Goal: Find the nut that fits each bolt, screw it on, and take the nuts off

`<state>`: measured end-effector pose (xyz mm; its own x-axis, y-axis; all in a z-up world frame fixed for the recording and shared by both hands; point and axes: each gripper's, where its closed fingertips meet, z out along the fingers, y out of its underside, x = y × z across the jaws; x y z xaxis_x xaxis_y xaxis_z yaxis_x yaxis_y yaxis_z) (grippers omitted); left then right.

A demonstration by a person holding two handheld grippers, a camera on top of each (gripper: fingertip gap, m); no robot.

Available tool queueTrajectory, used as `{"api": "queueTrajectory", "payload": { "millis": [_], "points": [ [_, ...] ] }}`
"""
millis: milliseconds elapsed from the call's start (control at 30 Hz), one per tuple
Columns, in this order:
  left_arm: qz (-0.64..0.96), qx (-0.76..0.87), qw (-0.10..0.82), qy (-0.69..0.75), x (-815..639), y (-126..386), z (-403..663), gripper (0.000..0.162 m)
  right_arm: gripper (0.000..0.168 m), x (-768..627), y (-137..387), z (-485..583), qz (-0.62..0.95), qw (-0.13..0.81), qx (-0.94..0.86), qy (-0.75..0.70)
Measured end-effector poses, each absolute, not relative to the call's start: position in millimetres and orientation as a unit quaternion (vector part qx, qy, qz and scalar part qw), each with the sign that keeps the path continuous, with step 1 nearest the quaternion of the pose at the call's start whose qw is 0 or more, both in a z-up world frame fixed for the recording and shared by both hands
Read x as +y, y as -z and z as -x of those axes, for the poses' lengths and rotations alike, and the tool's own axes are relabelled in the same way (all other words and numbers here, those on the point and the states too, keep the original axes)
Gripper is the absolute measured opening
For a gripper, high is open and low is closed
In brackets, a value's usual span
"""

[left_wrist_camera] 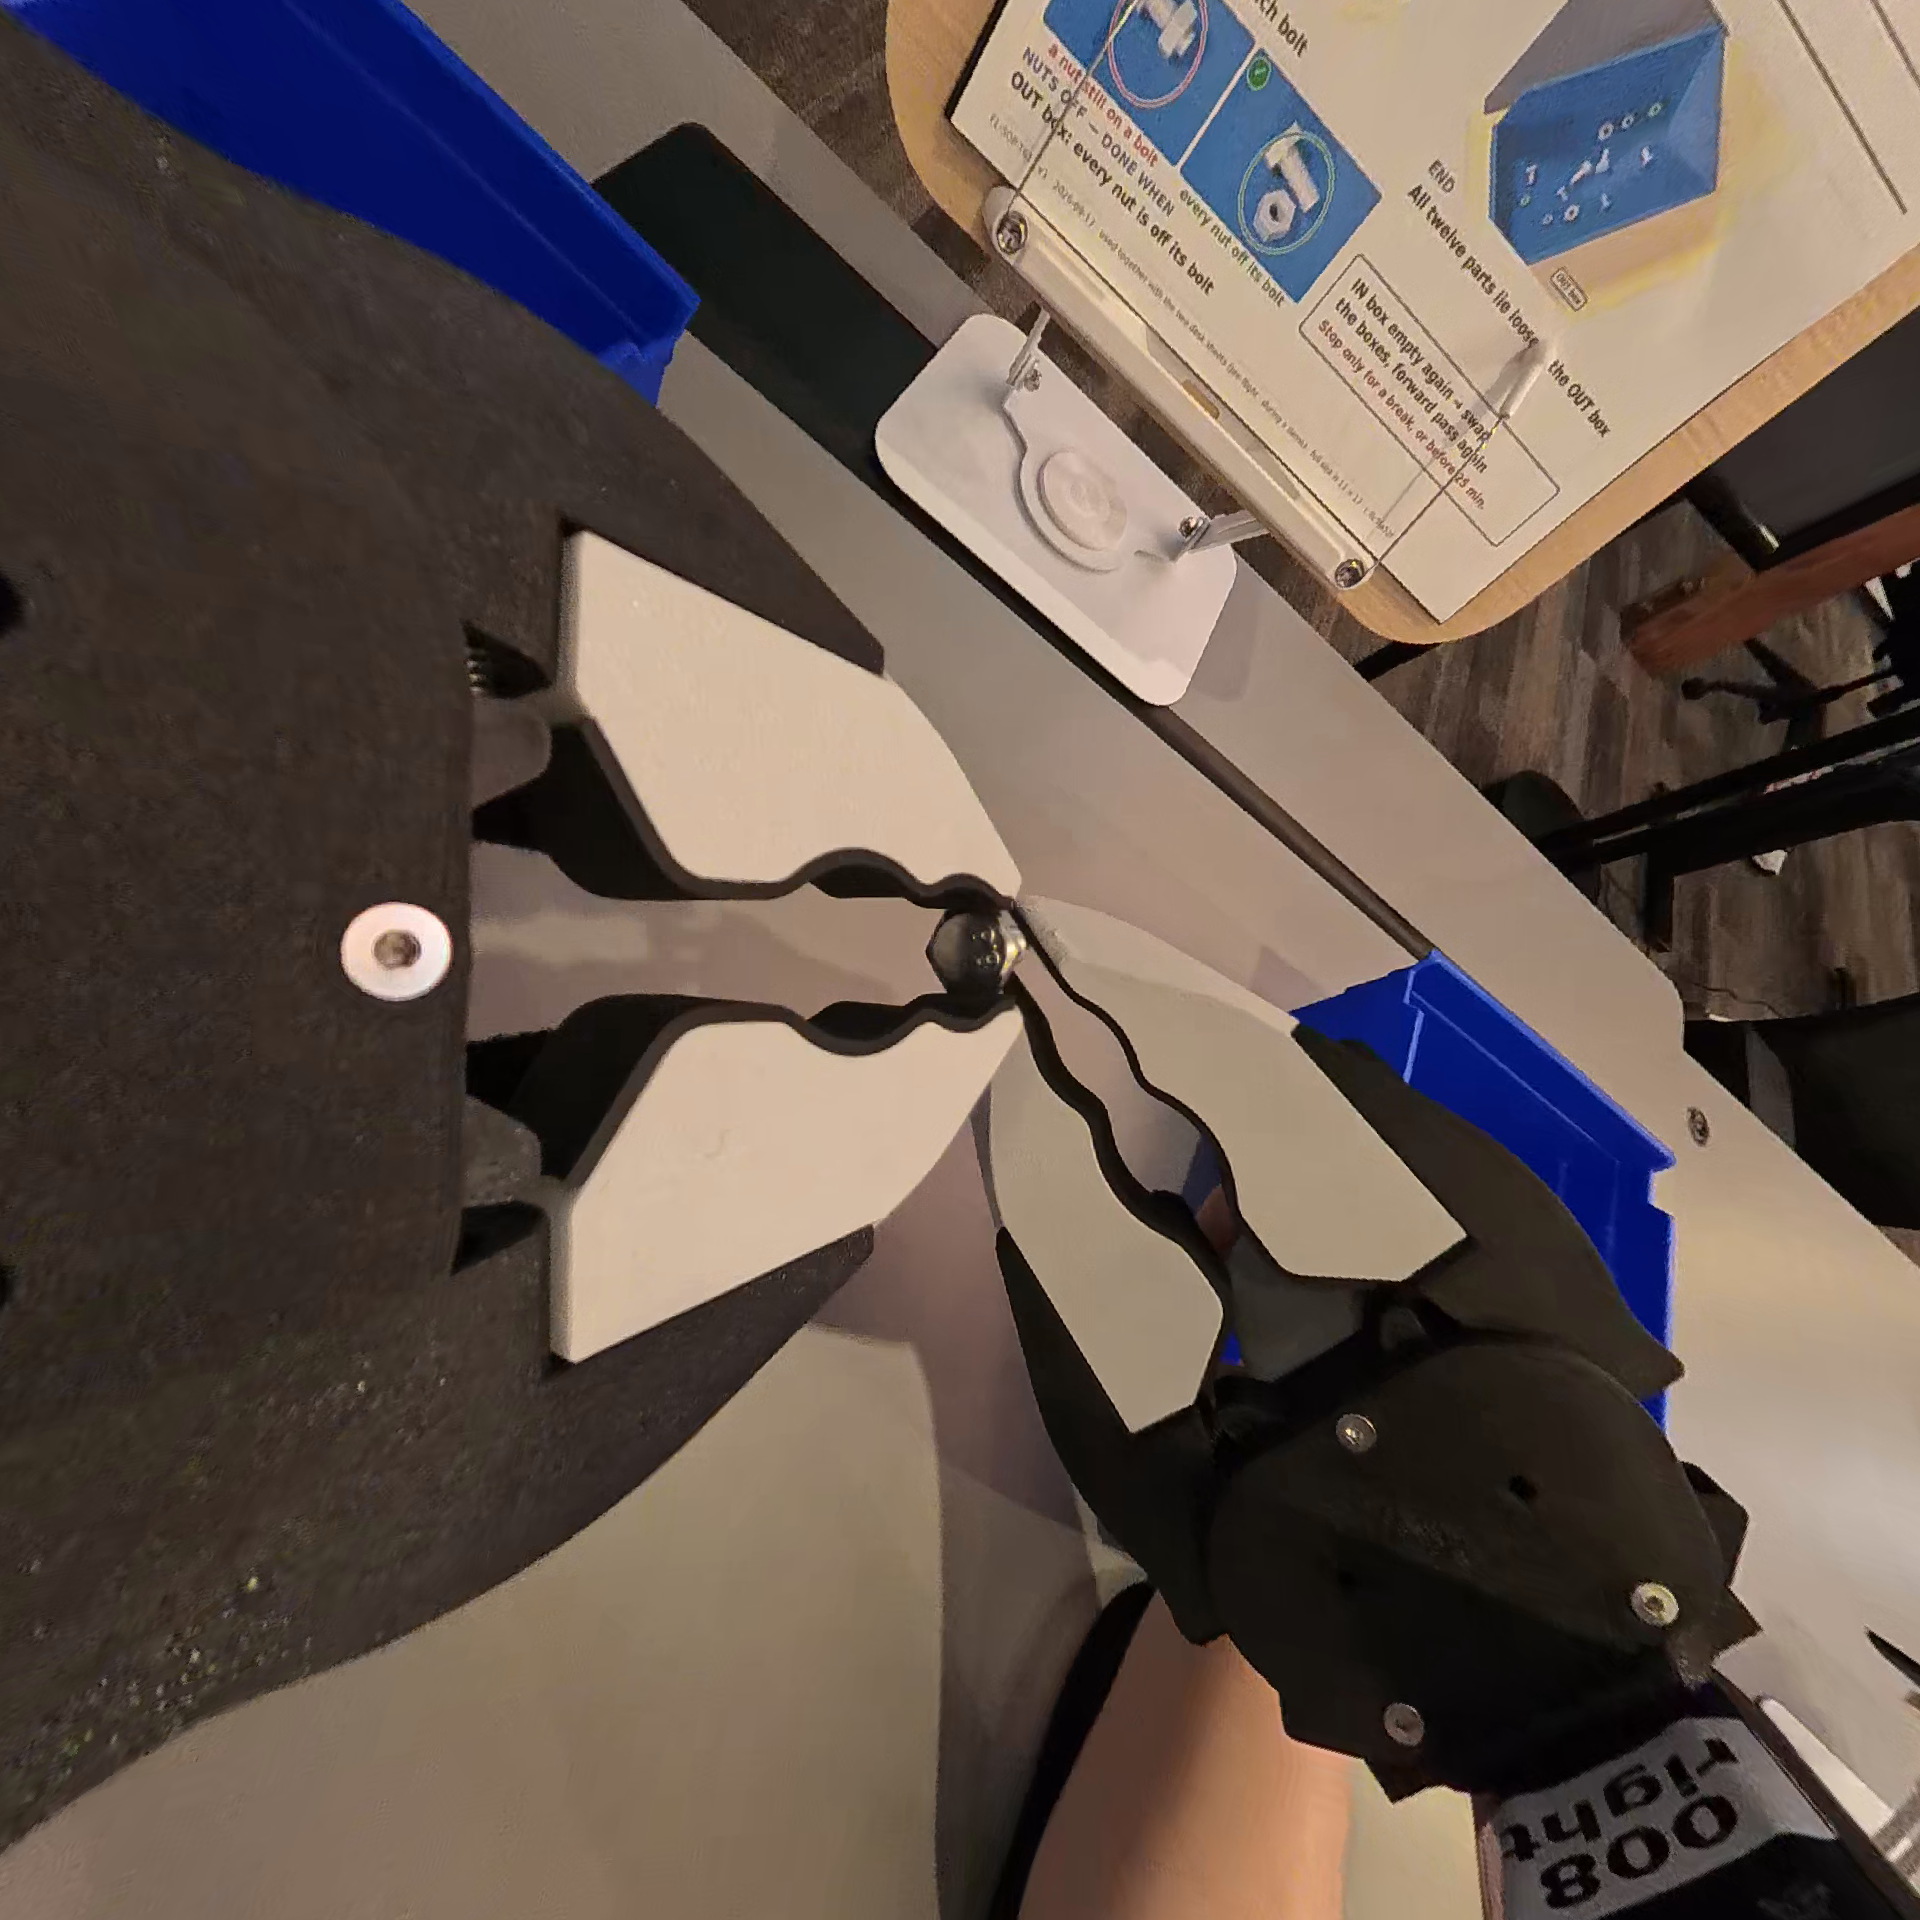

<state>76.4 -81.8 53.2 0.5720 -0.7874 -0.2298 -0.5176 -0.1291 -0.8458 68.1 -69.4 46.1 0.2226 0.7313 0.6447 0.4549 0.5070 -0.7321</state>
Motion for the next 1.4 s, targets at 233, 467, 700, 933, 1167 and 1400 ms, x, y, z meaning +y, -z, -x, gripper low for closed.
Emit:
{"api": "queueTrajectory", "payload": {
  "millis": [233,467,700,933,1167,1400],
  "points": [
    [0.726,0.414,0.521,0.173,-82.5,-65.3,-71.5,0.014,0.017,-71.5,-54.1,-67.6,0.498,0.610,-0.588,-0.183],
    [0.649,0.392,0.617,0.210,-97.5,-97.8,-61.7,0.014,0.037,-71.7,-75.8,-75.5,0.573,0.479,-0.440,-0.499],
    [0.601,0.423,0.649,0.195,-110.3,-100.3,-72.7,0.014,0.034,-88.1,-98.8,-74.3,0.538,0.286,-0.294,-0.736],
    [0.596,0.433,0.645,0.203,-111.7,-96.6,-79.7,0.014,0.009,-107.3,-104.1,-71.4,0.497,0.206,-0.292,-0.791],
    [0.654,0.404,0.605,0.207,-102.7,-76.7,-66.4,0.043,0.008,-87.8,-79.2,-72.0,0.572,0.295,-0.344,-0.684],
    [0.765,0.319,0.548,0.118,-90.6,-51.8,33.5,0.038,0.009,-4.2,51.4,-105.5,0.781,0.369,-0.454,-0.217]
  ]
}}
